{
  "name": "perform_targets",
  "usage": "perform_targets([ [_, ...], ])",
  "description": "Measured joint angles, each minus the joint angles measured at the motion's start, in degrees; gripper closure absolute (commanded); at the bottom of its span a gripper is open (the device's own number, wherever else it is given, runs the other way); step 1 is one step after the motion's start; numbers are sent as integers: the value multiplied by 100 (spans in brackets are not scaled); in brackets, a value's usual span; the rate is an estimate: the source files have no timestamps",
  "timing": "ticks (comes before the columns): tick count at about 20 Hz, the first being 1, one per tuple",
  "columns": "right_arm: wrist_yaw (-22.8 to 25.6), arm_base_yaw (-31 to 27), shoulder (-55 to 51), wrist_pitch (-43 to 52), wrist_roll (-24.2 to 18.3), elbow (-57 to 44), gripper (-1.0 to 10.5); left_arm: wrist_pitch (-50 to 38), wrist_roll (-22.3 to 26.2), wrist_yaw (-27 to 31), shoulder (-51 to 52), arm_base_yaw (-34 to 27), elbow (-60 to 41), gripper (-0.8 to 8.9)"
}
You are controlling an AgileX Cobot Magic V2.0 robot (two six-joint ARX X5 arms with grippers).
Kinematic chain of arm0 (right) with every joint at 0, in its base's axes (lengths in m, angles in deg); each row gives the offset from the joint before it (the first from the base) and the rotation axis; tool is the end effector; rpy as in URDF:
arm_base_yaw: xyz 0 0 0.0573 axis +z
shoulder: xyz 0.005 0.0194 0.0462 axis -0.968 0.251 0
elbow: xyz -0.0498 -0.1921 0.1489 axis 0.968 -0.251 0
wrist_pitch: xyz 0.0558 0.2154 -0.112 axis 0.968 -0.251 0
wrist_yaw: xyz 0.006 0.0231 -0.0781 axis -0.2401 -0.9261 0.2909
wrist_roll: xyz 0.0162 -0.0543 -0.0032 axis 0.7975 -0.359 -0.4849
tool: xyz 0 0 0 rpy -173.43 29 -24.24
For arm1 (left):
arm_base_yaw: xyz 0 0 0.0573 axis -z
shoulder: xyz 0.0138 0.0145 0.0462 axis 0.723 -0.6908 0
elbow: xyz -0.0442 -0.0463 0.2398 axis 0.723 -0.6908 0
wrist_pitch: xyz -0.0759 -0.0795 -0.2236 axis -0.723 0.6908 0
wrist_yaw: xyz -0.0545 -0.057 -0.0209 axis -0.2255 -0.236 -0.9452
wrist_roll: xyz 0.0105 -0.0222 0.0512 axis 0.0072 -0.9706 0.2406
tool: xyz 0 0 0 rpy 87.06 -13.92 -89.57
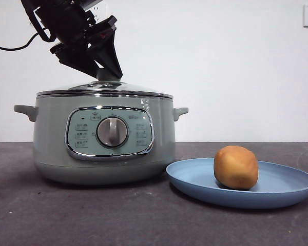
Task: Take the potato out from the steamer,put the potato on the plate,close the lid
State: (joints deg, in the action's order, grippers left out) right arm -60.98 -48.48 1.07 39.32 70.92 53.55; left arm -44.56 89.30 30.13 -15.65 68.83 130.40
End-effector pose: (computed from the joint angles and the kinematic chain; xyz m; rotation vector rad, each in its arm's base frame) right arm 0.1306 0.0675 0.3379 0.0586 0.2892 0.4765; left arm 0.3202 -0.1407 0.2810 0.2163 0.6519 -0.6416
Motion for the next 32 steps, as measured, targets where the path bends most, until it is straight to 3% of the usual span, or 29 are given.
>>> perform_targets([
  [5, -7, 0, 2, -400, 0, 0, 380, 127, -13, 22, 140, 0, 0, 311],
  [9, -83, 0, 2, -719, 0, 0, 381, 374, -52, 20, 872, 0, 0, 311],
  [14, -883, 0, 20, -997, 26, 0, 384, 1648, -120, -37, 2151, 0, 0, 312],
  [17, -1440, 0, 105, -1366, 66, 0, 384, 2793, -166, -404, 2966, 0, 2, 316],
  [18, -1628, 0, 140, -1484, 68, 0, 385, 3134, -170, -522, 3189, 0, 2, 353],
  [19, -1797, 0, 186, -1585, 72, 0, 395, 3416, -168, -573, 3379, 0, 2, 454],
  [20, -1958, 0, 221, -1641, 81, 0, 458, 3650, -173, -586, 3539, 0, 2, 603],
  [21, -2138, 0, 254, -1687, 85, 0, 654, 3901, -184, -586, 3705, 0, 2, 832],
  [22, -2197, 0, 256, -1696, 85, 0, 778, 3982, -188, -586, 3764, 0, 2, 820],
  [23, -2240, 0, 258, -1716, 85, 0, 984, 4046, -201, -586, 3807, 0, 2, 819],
  [32, -2240, 0, 258, -1744, 83, 0, 947, 4118, -210, -584, 3832, 0, 2, 818],
])
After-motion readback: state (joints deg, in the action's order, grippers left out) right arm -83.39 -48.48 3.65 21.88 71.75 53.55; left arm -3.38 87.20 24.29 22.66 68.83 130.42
